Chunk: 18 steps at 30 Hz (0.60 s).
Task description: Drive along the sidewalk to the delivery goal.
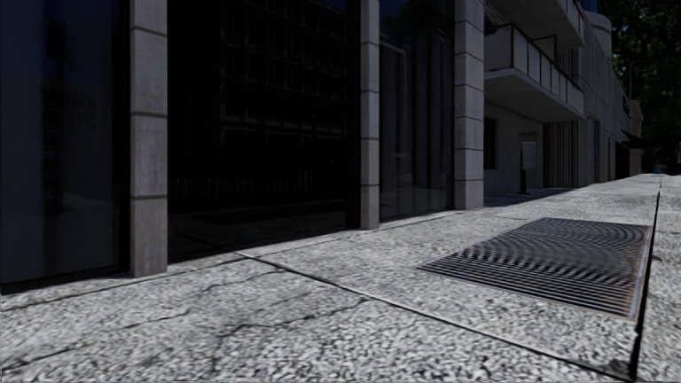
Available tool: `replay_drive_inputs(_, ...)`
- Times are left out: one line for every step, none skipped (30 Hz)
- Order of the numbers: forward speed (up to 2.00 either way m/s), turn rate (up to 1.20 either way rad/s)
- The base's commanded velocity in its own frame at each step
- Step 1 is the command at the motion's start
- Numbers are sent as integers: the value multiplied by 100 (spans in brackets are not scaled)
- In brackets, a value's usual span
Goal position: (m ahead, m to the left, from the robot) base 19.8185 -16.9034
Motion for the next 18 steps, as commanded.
replay_drive_inputs(150, -61)
replay_drive_inputs(150, -61)
replay_drive_inputs(150, -61)
replay_drive_inputs(150, -61)
replay_drive_inputs(150, -61)
replay_drive_inputs(150, -61)
replay_drive_inputs(150, -61)
replay_drive_inputs(151, -61)
replay_drive_inputs(152, -61)
replay_drive_inputs(152, -61)
replay_drive_inputs(153, -61)
replay_drive_inputs(154, -61)
replay_drive_inputs(155, -61)
replay_drive_inputs(155, -61)
replay_drive_inputs(155, -60)
replay_drive_inputs(156, -60)
replay_drive_inputs(158, -54)
replay_drive_inputs(158, -54)
